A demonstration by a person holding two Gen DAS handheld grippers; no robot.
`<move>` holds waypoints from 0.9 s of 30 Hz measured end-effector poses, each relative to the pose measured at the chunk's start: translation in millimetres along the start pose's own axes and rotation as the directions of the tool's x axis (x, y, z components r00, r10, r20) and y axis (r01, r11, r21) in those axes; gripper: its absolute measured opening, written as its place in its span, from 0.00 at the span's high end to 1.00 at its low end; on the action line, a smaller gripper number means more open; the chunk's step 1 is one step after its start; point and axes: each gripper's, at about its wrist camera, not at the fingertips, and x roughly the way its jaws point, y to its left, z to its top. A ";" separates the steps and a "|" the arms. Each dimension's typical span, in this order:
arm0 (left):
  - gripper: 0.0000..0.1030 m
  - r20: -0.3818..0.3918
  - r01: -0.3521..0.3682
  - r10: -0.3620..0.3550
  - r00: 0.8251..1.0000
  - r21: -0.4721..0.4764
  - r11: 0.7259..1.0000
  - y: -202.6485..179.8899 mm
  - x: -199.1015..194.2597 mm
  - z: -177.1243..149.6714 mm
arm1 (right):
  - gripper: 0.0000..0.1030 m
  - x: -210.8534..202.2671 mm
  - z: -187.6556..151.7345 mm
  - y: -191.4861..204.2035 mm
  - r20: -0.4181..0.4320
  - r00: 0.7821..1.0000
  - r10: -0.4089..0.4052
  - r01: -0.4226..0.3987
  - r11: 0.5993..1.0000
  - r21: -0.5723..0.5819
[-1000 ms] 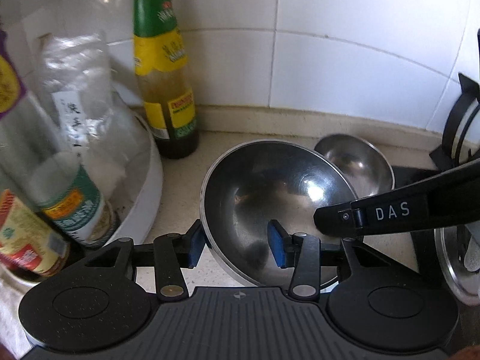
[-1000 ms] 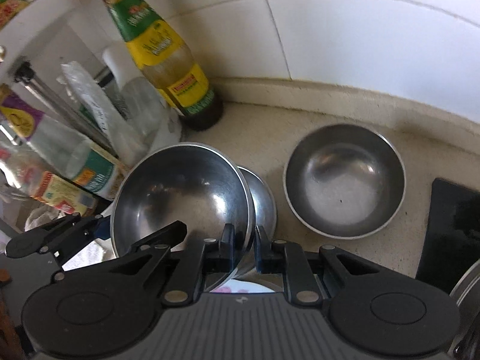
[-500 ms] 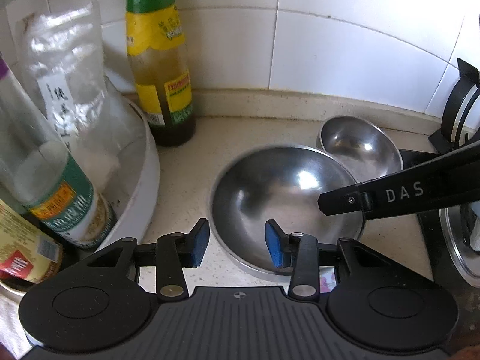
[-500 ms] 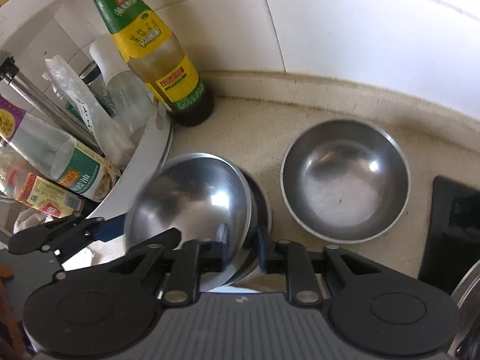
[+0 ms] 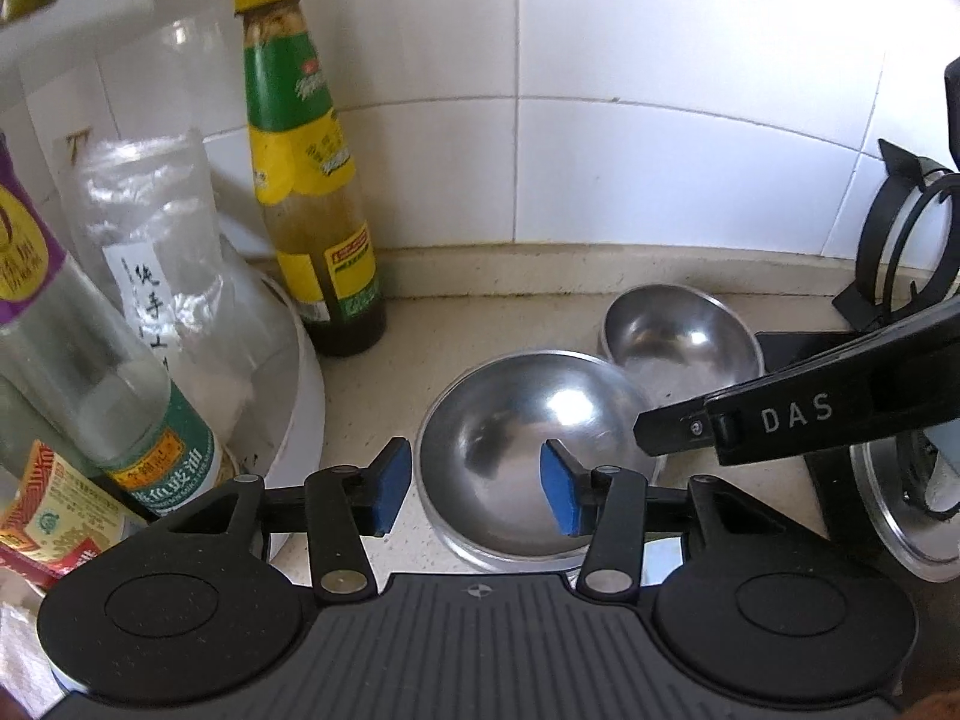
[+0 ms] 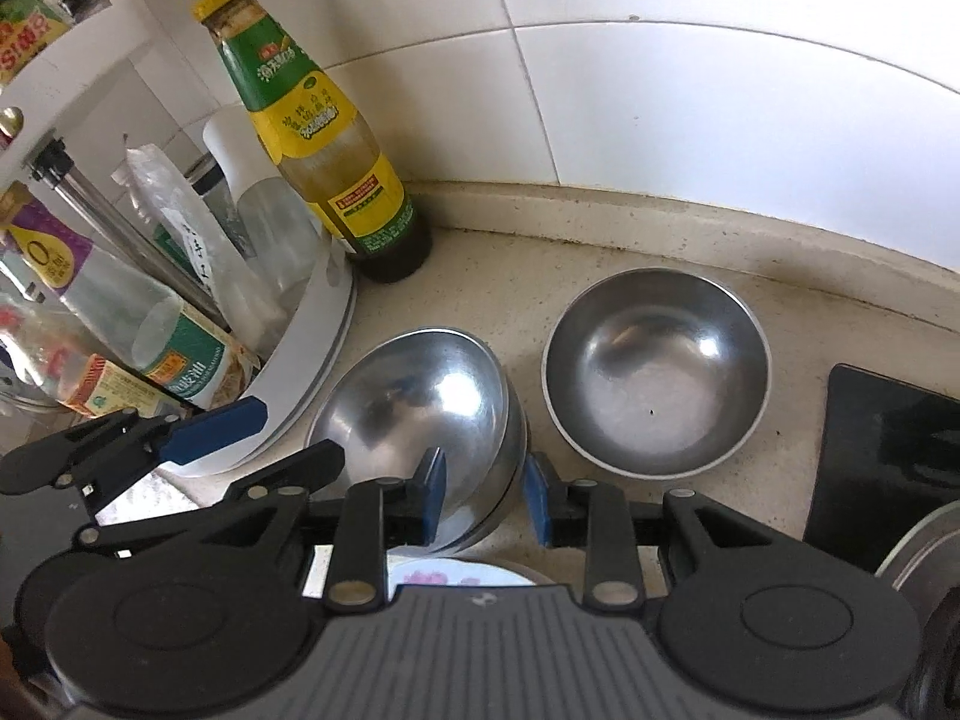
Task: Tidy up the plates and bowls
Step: 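Lower the large bowl into the steel bowl by the wall and open both grippers, then move both grippers to the next steel bowl by the stove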
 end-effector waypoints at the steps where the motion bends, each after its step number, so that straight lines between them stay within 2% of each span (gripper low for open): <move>1: 0.45 0.005 0.001 -0.001 1.000 0.005 1.000 -2.2 -2.2 0.8 | 0.49 -2.3 -0.9 -0.9 0.004 1.000 0.001 -0.001 1.000 0.003; 5: 0.41 0.025 0.005 -0.006 1.000 0.025 1.000 -11.6 -8.0 5.5 | 0.49 -13.0 -4.6 -7.5 0.021 1.000 -0.002 0.001 1.000 0.024; 14: 0.41 0.044 0.022 -0.026 0.999 0.091 0.996 -34.1 -5.9 17.6 | 0.49 -29.3 -7.2 -29.9 0.052 0.998 -0.027 0.024 0.997 0.071; 19: 0.38 0.042 0.031 -0.036 0.998 0.123 0.992 -43.9 5.0 28.3 | 0.49 -31.5 -6.0 -43.7 0.054 0.997 -0.046 0.040 0.994 0.106; 21: 0.34 0.042 0.031 -0.037 0.998 0.136 0.990 -47.0 9.8 31.6 | 0.49 -32.0 -4.5 -50.0 0.059 0.997 -0.052 0.045 0.991 0.126; 27: 0.34 0.022 0.047 -0.052 0.998 0.168 0.985 -55.7 31.3 42.5 | 0.49 -26.0 -1.3 -72.4 0.052 0.996 -0.073 0.062 0.982 0.180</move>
